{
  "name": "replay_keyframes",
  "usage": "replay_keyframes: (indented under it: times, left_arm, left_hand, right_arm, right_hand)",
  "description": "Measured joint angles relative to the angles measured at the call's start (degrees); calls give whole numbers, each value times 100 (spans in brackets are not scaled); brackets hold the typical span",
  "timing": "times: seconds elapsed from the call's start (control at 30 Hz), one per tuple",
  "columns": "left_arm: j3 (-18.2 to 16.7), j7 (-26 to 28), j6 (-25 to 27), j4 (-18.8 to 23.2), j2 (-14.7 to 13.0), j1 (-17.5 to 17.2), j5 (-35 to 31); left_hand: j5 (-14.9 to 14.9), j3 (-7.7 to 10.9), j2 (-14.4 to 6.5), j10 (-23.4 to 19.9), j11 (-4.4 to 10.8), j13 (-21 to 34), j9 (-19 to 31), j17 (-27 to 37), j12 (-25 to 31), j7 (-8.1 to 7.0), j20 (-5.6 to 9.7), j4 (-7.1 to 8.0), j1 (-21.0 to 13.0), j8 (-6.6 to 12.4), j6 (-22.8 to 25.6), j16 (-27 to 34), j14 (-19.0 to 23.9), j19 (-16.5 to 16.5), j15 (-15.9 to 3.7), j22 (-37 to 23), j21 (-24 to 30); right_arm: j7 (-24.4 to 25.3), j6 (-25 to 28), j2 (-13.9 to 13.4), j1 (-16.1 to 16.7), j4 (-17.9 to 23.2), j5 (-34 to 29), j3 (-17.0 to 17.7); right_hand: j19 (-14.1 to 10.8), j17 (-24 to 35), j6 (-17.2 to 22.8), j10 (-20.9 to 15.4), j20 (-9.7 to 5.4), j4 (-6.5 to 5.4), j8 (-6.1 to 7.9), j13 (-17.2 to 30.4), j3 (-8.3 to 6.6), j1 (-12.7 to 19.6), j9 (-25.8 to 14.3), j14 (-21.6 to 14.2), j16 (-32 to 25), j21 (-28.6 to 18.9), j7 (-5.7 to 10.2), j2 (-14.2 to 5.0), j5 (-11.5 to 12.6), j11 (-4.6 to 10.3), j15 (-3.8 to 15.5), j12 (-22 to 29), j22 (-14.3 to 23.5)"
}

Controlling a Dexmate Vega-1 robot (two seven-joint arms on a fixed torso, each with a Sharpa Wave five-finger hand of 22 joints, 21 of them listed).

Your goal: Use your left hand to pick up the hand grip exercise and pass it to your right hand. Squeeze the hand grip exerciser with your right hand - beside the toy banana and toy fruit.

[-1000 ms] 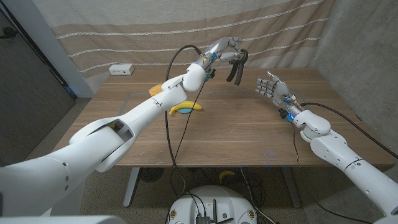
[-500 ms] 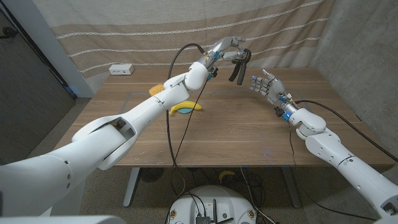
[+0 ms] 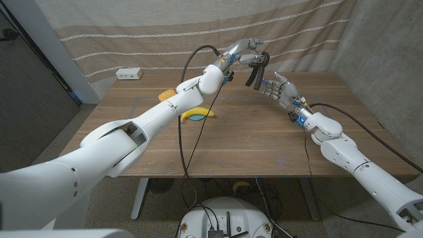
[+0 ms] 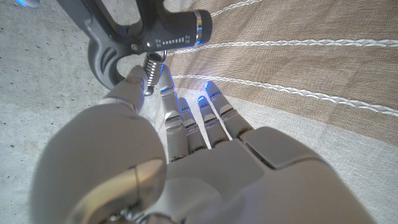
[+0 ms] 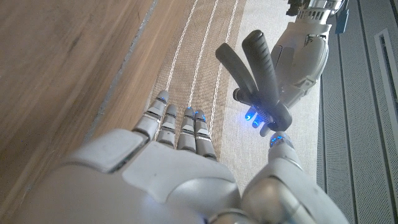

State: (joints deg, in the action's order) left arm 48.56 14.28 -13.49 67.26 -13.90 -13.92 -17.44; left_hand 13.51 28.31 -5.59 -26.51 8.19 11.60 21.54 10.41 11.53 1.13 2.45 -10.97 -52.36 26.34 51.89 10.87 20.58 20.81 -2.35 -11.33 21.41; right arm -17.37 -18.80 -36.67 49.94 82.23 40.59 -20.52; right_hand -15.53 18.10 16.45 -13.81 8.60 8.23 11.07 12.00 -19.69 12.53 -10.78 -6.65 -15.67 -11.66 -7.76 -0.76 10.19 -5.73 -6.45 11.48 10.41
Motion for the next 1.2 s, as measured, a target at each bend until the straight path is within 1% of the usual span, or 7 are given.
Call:
replay_keyframes:
  times: [0.2, 0.53, 0.7, 0.77, 0.8, 0.9, 1.2]
  left_arm:
    - [28, 2, -101, -175, 88, 72, 60]
    - [70, 6, -232, -494, 243, 182, 165]
    - [88, 12, -296, -656, 325, 233, 233]
    - [88, 12, -318, -656, 325, 233, 271]
    - [102, 11, -338, -807, 398, 277, 301]
    - [110, -1, -365, -916, 457, 309, 359]
    - [152, -72, -419, -1112, 566, 373, 495]
  left_hand:
    - [1, 2, -1, 0, 0, 0, 0, 0, 0, 0, 0, -2, 2, 0, 0, 0, 0, 0, 0, 0, 22]
    - [6, 2, -22, 0, 0, -1, 0, 0, 0, 0, 0, -2, 28, 0, 0, 0, 0, 0, 0, 1, 22]
    - [6, 3, -18, 0, 0, -1, 0, 0, 0, 0, 0, -3, 59, 0, 0, 0, 0, 0, 0, 1, 21]
    - [6, 65, -11, 0, 0, -1, 0, 0, 0, 1, 0, -65, 66, 0, 0, 0, 0, 0, 0, 1, 21]
    - [6, 67, 3, 0, 0, -1, 0, 0, 0, 0, 0, -67, 81, 0, 0, 0, 0, 0, 0, 1, 21]
    - [6, 68, 18, 0, 0, -1, 0, 0, 0, 0, 0, -68, 96, 0, 0, 0, 0, 0, 0, 1, 21]
    - [6, 83, 18, 0, 0, -1, 0, 0, 0, 0, 0, -83, 96, 0, 1, 0, 0, 0, 0, 1, 43]
  right_arm:
    - [-193, -53, 75, -115, -128, 39, -58]
    - [-557, -162, 223, -328, -403, 119, -149]
    - [-708, -198, 287, -423, -528, 151, -180]
    - [-708, -198, 314, -457, -575, 151, -191]
    - [-824, -242, 331, -479, -605, 176, -196]
    - [-898, -275, 355, -518, -657, 187, -206]
    - [-1071, -354, 417, -611, -774, 212, -226]
  right_hand:
    - [3, 0, -21, 0, 3, 0, 0, 0, 0, 0, 0, 0, 21, 0, 21, 0, 0, 0, 0, 0, 0]
    - [41, 0, -21, 2, 105, -16, 0, 0, 16, -45, 0, 0, 21, -4, 21, 45, 0, 2, 0, 0, 0]
    - [41, 0, -41, 21, 105, -16, 0, 0, 16, -45, 0, 22, 43, -4, 41, 45, 0, 21, 23, 0, 0]
    - [62, 0, -41, 21, 126, -15, 0, 0, 17, -45, 0, 31, 43, -4, 41, 45, 0, 21, 32, 0, 0]
    - [72, 0, -41, 21, 135, 0, 0, 0, 32, -45, 0, 31, 43, -4, 41, 45, 0, 21, 32, 0, 0]
    - [72, 0, -41, 21, 135, 0, 0, 0, 31, -45, 0, 31, 43, -4, 41, 45, 0, 21, 32, 0, 0]
    - [70, 0, -41, 23, 136, -1, 0, 0, 31, -45, 0, 31, 43, -4, 41, 45, 0, 23, 31, 0, 0]
